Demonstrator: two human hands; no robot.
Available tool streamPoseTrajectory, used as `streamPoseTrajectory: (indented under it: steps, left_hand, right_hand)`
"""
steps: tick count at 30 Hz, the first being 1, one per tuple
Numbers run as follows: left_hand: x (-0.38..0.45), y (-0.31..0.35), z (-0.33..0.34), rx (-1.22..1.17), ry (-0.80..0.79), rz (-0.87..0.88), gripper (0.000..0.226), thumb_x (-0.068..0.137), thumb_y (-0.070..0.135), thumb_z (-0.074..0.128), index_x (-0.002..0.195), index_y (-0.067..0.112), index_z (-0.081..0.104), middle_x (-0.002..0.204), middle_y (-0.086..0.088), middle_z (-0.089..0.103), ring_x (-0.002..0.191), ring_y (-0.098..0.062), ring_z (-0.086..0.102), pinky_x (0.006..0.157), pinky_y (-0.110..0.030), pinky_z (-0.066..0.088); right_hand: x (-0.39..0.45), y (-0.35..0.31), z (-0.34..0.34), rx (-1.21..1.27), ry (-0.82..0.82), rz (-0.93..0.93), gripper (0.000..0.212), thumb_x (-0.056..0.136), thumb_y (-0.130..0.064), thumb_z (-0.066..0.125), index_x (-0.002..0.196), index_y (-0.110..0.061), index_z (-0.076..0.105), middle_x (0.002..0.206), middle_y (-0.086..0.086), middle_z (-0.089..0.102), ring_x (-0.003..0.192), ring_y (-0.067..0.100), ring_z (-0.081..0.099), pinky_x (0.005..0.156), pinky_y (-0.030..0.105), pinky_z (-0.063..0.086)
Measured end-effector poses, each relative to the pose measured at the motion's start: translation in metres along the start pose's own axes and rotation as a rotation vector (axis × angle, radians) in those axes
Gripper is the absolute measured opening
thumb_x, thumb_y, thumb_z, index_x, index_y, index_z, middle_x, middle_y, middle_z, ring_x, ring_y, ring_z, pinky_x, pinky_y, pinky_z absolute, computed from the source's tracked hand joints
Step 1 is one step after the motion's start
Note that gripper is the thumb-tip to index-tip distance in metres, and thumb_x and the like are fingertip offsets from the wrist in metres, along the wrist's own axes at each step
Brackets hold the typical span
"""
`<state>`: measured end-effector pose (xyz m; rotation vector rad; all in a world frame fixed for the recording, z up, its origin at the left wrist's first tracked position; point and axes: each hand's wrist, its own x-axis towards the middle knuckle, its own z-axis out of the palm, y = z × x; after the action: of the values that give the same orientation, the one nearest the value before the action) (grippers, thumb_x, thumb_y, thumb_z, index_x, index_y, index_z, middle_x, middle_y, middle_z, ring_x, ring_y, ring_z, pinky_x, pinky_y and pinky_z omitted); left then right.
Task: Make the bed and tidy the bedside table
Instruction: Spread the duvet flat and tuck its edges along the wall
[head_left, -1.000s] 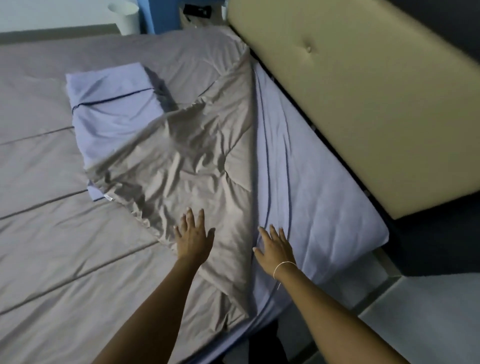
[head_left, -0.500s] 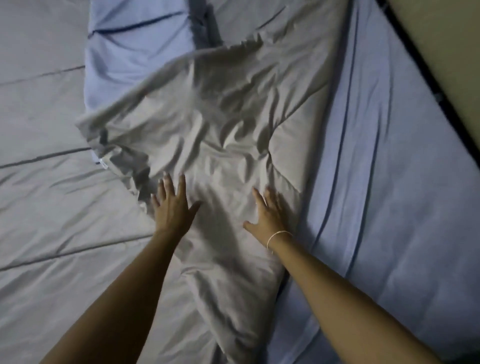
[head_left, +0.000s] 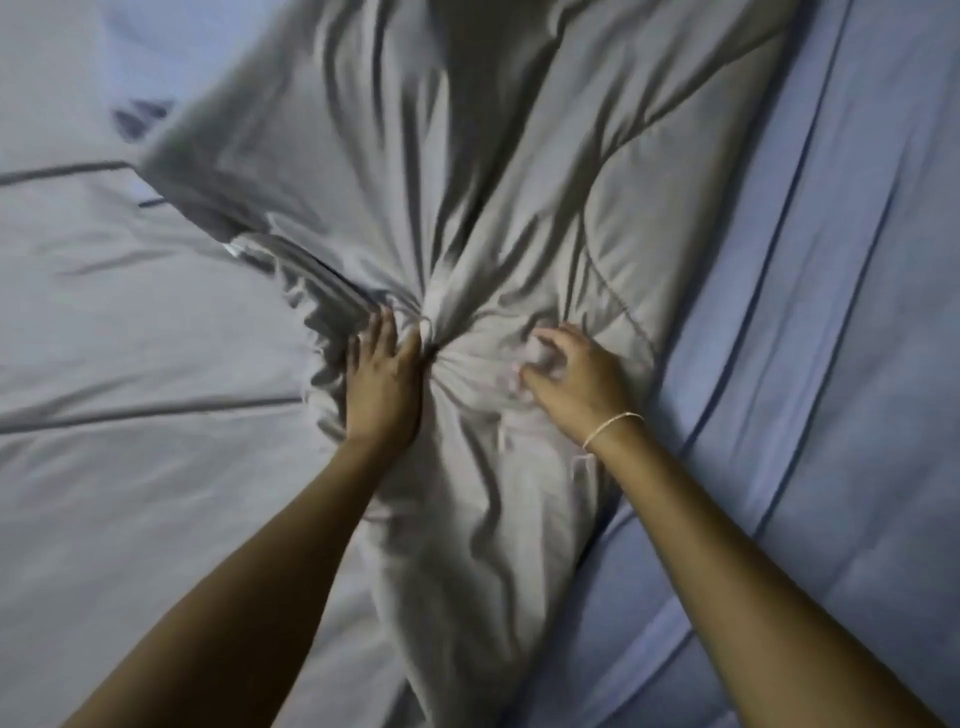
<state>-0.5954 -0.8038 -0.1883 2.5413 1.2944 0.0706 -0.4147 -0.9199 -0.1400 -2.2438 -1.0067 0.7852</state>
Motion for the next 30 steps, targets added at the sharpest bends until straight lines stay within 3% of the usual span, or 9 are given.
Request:
streamPoseTrajectory:
  steps: [5, 9, 12, 14, 17, 20, 24, 27, 30]
  left_hand:
    - [-0.045, 0.05, -0.009, -0.174, -0.146, 0.222, 0.053, 0.082, 0.019, 0.041, 0.132, 0.005, 0.049, 0.136, -0.022, 0.052, 0.123, -0.036, 0.052, 0.102, -0.042, 0.043]
    - [-0.098, 0.105, -0.015, -0.201, -0.266, 0.394, 0.057, 0.078, 0.029, 0.048, 0.129, 0.003, 0.05, 0.126, -0.018, 0.06, 0.111, -0.031, 0.061, 0.091, -0.033, 0.05]
    - [-0.107, 0.118, -0.046, -0.361, -0.246, 0.271, 0.041, 0.085, 0.037, 0.037, 0.113, 0.018, 0.06, 0.099, -0.004, 0.07, 0.085, -0.025, 0.066, 0.066, -0.03, 0.053]
    - [-0.096, 0.101, -0.062, -0.492, -0.081, 0.158, 0.038, 0.086, 0.033, 0.038, 0.106, 0.014, 0.064, 0.103, -0.007, 0.066, 0.092, -0.026, 0.06, 0.078, -0.034, 0.048]
    - [-0.061, 0.059, -0.059, -0.321, 0.222, -0.097, 0.056, 0.088, 0.036, 0.048, 0.136, 0.009, 0.046, 0.138, -0.019, 0.047, 0.123, -0.033, 0.045, 0.102, -0.042, 0.036]
    - [-0.025, 0.048, -0.046, -0.218, 0.045, -0.402, 0.094, 0.081, 0.068, 0.049, 0.151, 0.016, 0.015, 0.155, -0.02, 0.017, 0.143, -0.036, 0.015, 0.111, -0.055, 0.016]
    - [0.004, 0.067, -0.021, -0.152, -0.032, -0.375, 0.107, 0.074, 0.079, 0.046, 0.151, 0.02, 0.0, 0.155, -0.019, 0.021, 0.145, -0.031, 0.009, 0.114, -0.052, -0.005]
    - [0.016, 0.086, -0.013, -0.165, 0.082, -0.258, 0.084, 0.084, 0.049, 0.057, 0.15, 0.012, 0.018, 0.133, -0.023, 0.051, 0.13, -0.036, 0.04, 0.114, -0.054, 0.01]
    - [0.018, 0.113, -0.01, -0.559, -0.018, -0.223, 0.053, 0.077, 0.026, 0.055, 0.128, 0.011, 0.052, 0.114, -0.016, 0.064, 0.113, -0.038, 0.052, 0.1, -0.052, 0.038]
  right_hand:
    - [0.014, -0.051, -0.04, 0.061, 0.349, -0.21, 0.056, 0.079, -0.033, 0.065, 0.129, -0.009, 0.058, 0.127, 0.012, 0.061, 0.121, 0.029, 0.054, 0.105, 0.032, 0.036]
    - [0.033, -0.07, -0.027, -0.244, 0.018, -0.297, 0.094, 0.072, -0.06, 0.065, 0.15, -0.042, 0.014, 0.16, 0.006, 0.015, 0.146, 0.036, 0.014, 0.115, 0.058, 0.022]
    - [0.034, -0.038, -0.007, -0.558, -0.355, -0.147, 0.099, 0.076, -0.055, 0.069, 0.145, -0.054, -0.001, 0.16, -0.008, -0.016, 0.147, 0.03, -0.015, 0.106, 0.073, 0.008]
    - [0.031, -0.001, 0.001, -0.627, -0.398, -0.113, 0.089, 0.078, -0.049, 0.07, 0.148, -0.046, 0.014, 0.162, -0.006, -0.005, 0.149, 0.025, -0.009, 0.112, 0.068, 0.011]
    - [0.025, 0.033, 0.005, -0.55, -0.16, -0.28, 0.058, 0.077, -0.023, 0.075, 0.13, -0.022, 0.053, 0.147, 0.01, 0.043, 0.14, 0.03, 0.034, 0.113, 0.048, 0.032]
    - [0.021, 0.041, 0.002, -0.419, -0.002, -0.346, 0.031, 0.078, 0.0, 0.064, 0.108, -0.008, 0.065, 0.121, 0.017, 0.063, 0.121, 0.034, 0.055, 0.112, 0.04, 0.037]
    - [0.018, 0.037, -0.007, -0.354, 0.059, -0.335, 0.023, 0.078, 0.005, 0.056, 0.093, -0.008, 0.066, 0.103, 0.016, 0.068, 0.11, 0.034, 0.06, 0.104, 0.038, 0.044]
    - [0.011, 0.036, -0.019, -0.282, 0.03, -0.295, 0.018, 0.071, -0.008, 0.054, 0.087, -0.012, 0.063, 0.096, 0.011, 0.067, 0.104, 0.032, 0.059, 0.094, 0.038, 0.048]
    - [-0.004, 0.027, -0.049, 0.0, 0.115, -0.194, 0.025, 0.074, -0.015, 0.058, 0.097, -0.016, 0.068, 0.094, 0.005, 0.07, 0.091, 0.024, 0.063, 0.085, 0.029, 0.05]
